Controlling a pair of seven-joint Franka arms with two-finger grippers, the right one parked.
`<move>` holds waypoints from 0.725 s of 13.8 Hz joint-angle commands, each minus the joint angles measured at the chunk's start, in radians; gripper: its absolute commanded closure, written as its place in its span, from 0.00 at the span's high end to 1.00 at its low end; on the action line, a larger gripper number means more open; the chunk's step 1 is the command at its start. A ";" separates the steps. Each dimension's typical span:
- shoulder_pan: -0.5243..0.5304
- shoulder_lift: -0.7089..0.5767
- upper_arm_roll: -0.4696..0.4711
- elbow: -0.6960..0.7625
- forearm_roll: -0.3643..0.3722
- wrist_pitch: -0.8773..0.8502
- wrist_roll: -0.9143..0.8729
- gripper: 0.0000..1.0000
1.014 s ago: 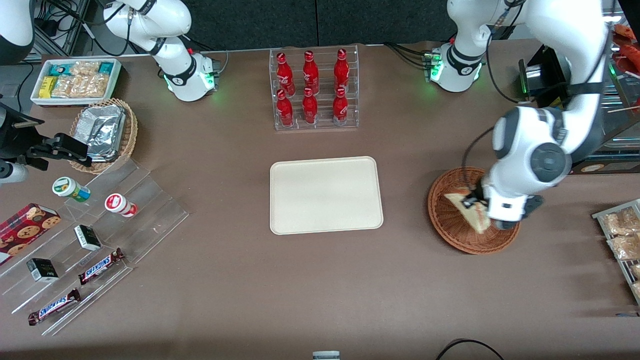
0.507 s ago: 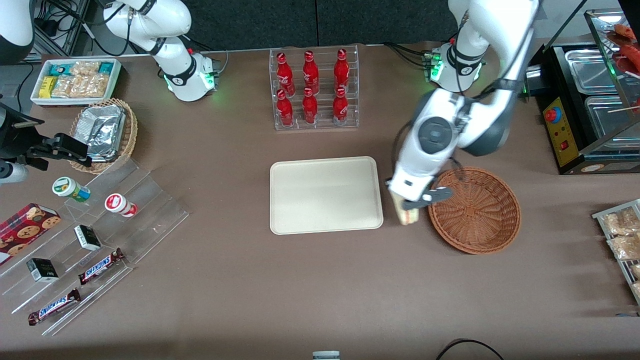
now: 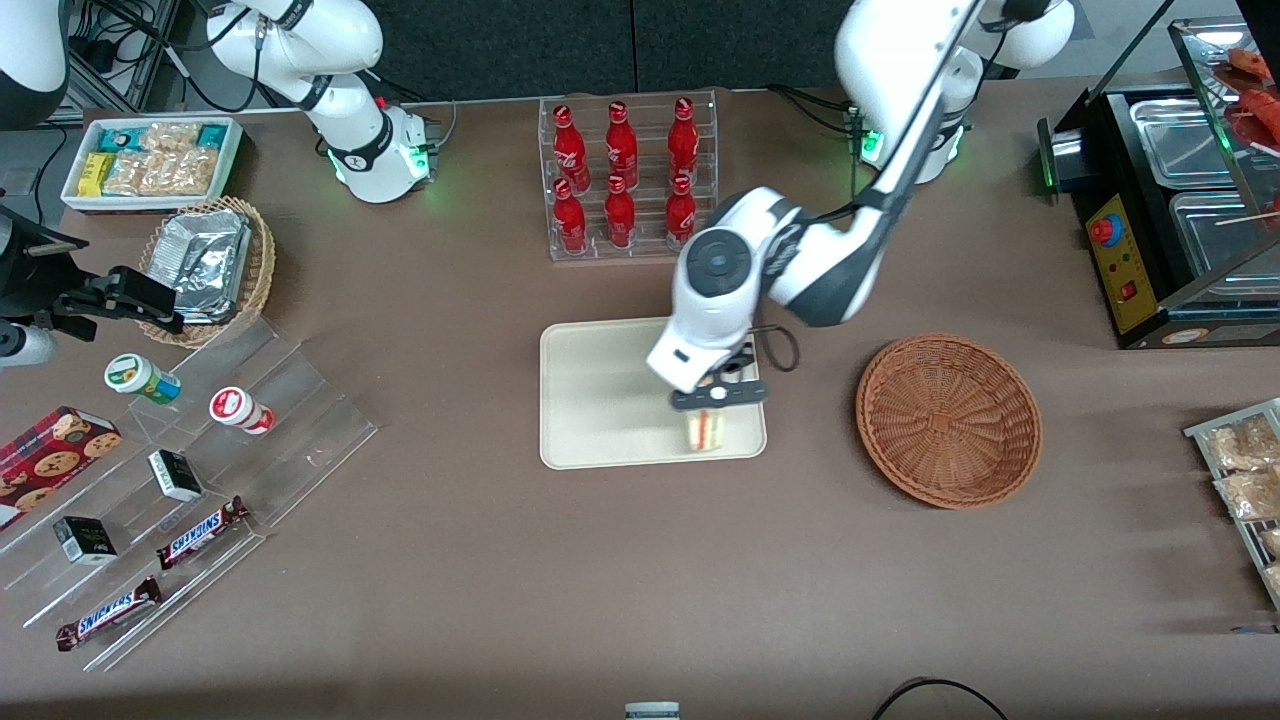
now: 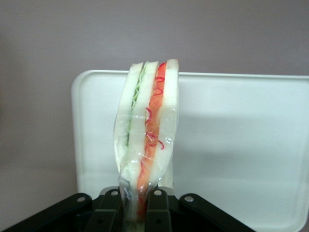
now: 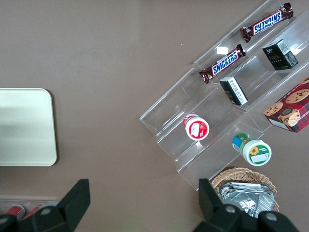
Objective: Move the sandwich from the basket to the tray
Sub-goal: 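Lift the sandwich out of the basket and carry it over the cream tray, then lower the sandwich upright onto the tray center and open the left gripper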
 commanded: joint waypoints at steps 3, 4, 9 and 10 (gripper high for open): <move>-0.086 0.200 0.015 0.262 -0.003 -0.142 -0.007 0.00; -0.096 0.230 0.015 0.301 -0.003 -0.174 -0.018 0.00; -0.132 0.261 0.016 0.315 -0.003 -0.193 -0.025 0.00; -0.134 0.267 0.015 0.315 -0.001 -0.193 -0.028 0.00</move>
